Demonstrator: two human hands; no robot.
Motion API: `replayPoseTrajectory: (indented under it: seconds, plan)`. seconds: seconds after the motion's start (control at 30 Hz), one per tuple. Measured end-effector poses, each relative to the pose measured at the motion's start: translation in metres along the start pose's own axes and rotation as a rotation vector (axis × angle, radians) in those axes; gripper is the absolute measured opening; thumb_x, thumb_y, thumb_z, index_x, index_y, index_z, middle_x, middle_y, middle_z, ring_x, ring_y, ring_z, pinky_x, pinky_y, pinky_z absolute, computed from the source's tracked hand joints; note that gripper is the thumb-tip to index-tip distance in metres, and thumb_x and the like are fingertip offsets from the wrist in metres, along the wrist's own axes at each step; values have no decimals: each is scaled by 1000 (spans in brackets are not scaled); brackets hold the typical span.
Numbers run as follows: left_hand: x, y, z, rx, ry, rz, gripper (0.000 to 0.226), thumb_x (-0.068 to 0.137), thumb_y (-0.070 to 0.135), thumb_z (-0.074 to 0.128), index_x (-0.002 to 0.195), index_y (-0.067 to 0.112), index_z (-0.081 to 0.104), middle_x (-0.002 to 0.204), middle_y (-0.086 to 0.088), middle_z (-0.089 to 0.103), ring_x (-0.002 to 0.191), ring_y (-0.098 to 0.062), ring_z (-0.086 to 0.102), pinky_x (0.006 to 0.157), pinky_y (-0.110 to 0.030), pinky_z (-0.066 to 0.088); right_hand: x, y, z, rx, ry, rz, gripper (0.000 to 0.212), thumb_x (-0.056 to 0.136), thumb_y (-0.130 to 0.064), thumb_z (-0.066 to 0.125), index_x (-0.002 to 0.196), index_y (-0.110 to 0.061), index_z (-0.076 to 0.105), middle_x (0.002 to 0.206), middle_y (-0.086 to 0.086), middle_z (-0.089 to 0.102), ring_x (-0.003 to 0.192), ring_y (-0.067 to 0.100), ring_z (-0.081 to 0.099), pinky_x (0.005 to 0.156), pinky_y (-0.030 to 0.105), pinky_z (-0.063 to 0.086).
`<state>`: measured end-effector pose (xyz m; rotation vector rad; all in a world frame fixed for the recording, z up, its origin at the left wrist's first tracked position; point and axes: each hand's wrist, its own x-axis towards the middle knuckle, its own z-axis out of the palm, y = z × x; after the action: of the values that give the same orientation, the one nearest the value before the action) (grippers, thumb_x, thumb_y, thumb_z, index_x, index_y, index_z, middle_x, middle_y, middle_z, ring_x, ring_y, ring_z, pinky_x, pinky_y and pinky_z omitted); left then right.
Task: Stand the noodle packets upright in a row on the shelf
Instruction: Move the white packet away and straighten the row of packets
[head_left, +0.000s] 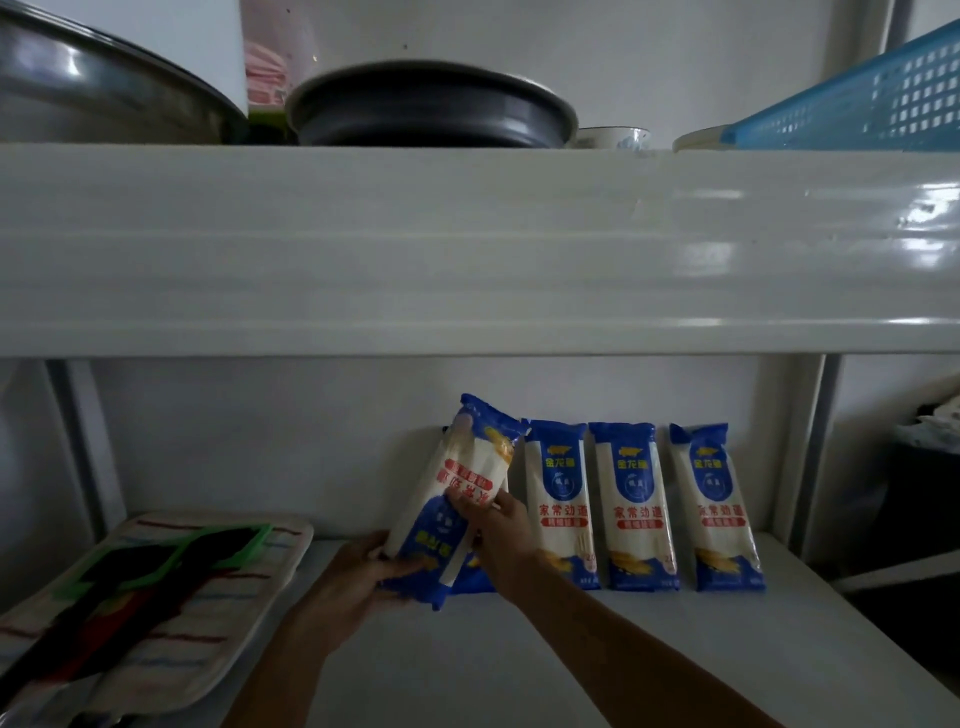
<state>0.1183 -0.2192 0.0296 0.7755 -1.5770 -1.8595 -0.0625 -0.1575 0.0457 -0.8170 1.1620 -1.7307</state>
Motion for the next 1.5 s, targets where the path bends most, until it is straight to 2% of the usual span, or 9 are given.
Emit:
replayPoseTrajectory:
  seconds: [0.2, 0.33, 0.43, 0.53, 0.6, 0.93, 1.07, 1.2, 1.5]
  plan:
    - [2, 31, 0, -127, 357, 283, 39, 63, 18, 88, 100, 12, 76, 97, -15, 79, 92, -33, 75, 76, -42, 56, 17, -43, -5, 147, 249, 7, 63, 85, -65, 57, 114, -10, 65, 99, 13, 73, 81, 21, 71, 66, 34, 57]
    - [-1, 62, 14, -62, 546, 429, 20, 70, 21, 87, 86, 23, 76, 79, -4, 79, 75, -21, 74, 69, -32, 56, 23, -42, -8, -426, 562, -35, 103, 75, -77, 57, 152, -16, 24, 148, 15, 41, 131, 33, 47, 102, 50, 45]
    - [-2, 77, 16, -58, 571, 465, 29, 65, 21, 91, 90, 19, 77, 78, -6, 75, 69, -15, 67, 61, -27, 47, 9, -41, -17, -736, 248, -358, 73, 80, -72, 56, 139, -31, 40, 135, -2, 50, 127, 22, 50, 106, 47, 42]
    - [1, 76, 19, -16, 595, 438, 31, 63, 16, 92, 89, 14, 74, 74, -3, 70, 62, -10, 61, 51, -18, 45, -8, -39, -16, -871, -345, -141, 46, 89, -50, 62, 122, -20, 56, 106, -1, 69, 100, 20, 70, 81, 32, 59]
    - [2, 66, 26, 5, 574, 425, 30, 63, 10, 91, 86, 12, 73, 75, -3, 70, 63, -12, 62, 46, -14, 46, -8, -24, -16, -1072, -462, -21, 53, 82, -48, 72, 121, -15, 60, 109, 1, 73, 101, 17, 70, 91, 36, 57]
    - [16, 17, 13, -39, 342, 108, 41, 75, 42, 79, 110, 24, 68, 109, -8, 76, 103, -28, 71, 92, -45, 51, 1, 20, -17, -679, -79, 117, 63, 64, -48, 86, 113, -14, 66, 106, 2, 74, 94, 17, 72, 82, 37, 61]
    - [17, -24, 7, 90, 201, 25, 37, 76, 11, 79, 112, 10, 73, 105, -15, 78, 99, -32, 74, 86, -41, 59, 33, 31, -9, -508, 10, 145, 73, 51, -43, 94, 112, -12, 66, 106, 5, 75, 97, 23, 72, 86, 47, 60]
    - [38, -25, -5, 291, 280, 90, 43, 73, -7, 73, 110, 13, 68, 93, -10, 77, 76, -16, 77, 58, -22, 59, 43, 31, 19, -656, -26, 111, 28, 74, -39, 81, 86, -20, 65, 85, -4, 69, 85, 16, 67, 75, 29, 58]
    - [54, -52, -9, 322, 608, 231, 22, 83, 8, 68, 92, 28, 69, 84, -2, 76, 81, -19, 73, 72, -37, 58, 74, 43, 56, -843, -48, 73, 36, 86, -31, 71, 116, -18, 56, 107, 1, 67, 94, 15, 69, 82, 31, 60]
